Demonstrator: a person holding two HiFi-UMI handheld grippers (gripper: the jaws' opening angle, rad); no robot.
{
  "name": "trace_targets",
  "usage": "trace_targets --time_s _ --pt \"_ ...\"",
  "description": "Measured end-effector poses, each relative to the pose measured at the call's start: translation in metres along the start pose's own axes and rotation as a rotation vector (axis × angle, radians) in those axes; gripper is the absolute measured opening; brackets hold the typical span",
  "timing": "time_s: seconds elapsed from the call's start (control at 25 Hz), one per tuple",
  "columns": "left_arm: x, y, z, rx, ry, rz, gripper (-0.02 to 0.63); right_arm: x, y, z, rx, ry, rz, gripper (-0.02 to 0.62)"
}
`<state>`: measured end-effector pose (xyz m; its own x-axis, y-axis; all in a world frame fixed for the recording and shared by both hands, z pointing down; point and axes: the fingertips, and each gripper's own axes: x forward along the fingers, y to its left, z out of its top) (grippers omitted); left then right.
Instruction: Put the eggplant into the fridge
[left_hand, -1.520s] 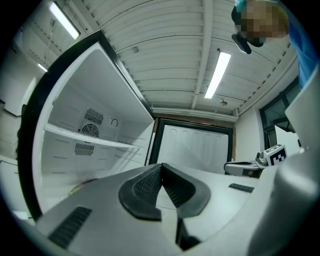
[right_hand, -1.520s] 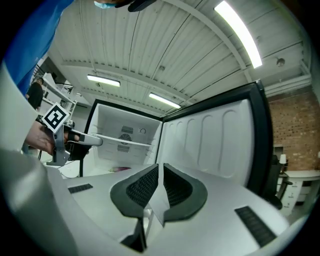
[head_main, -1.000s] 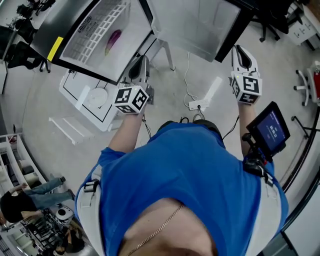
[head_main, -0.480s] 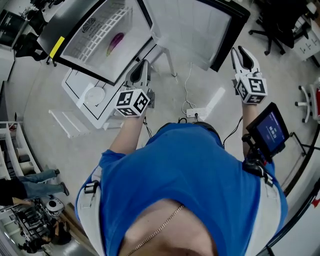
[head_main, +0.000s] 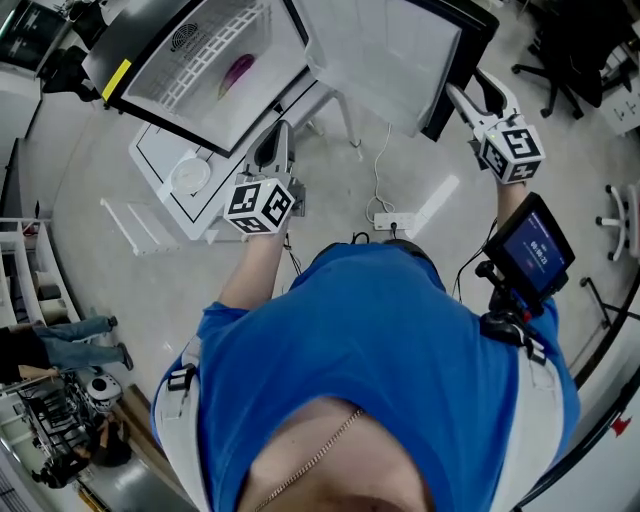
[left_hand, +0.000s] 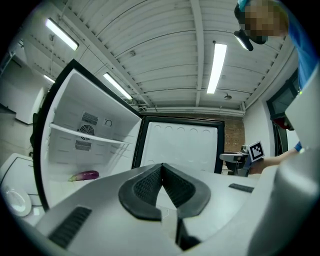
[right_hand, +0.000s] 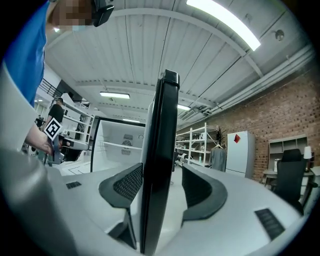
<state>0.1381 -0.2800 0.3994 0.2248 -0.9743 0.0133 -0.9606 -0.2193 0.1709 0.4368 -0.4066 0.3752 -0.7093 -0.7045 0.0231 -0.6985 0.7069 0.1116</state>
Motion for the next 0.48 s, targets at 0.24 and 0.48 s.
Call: trace_targets --time_s 0.24,0.48 --pt "-0.014 -0.001 -0.002 0.007 0.001 0.059 0.009 0.006 0.006 0.001 -0.027 -0.002 0.049 0.224" --pt "-0.026 0.003 -0.008 0.003 -0.004 0.096 0.009 0.005 0.023 0.002 -0.050 -0.002 0.092 0.193"
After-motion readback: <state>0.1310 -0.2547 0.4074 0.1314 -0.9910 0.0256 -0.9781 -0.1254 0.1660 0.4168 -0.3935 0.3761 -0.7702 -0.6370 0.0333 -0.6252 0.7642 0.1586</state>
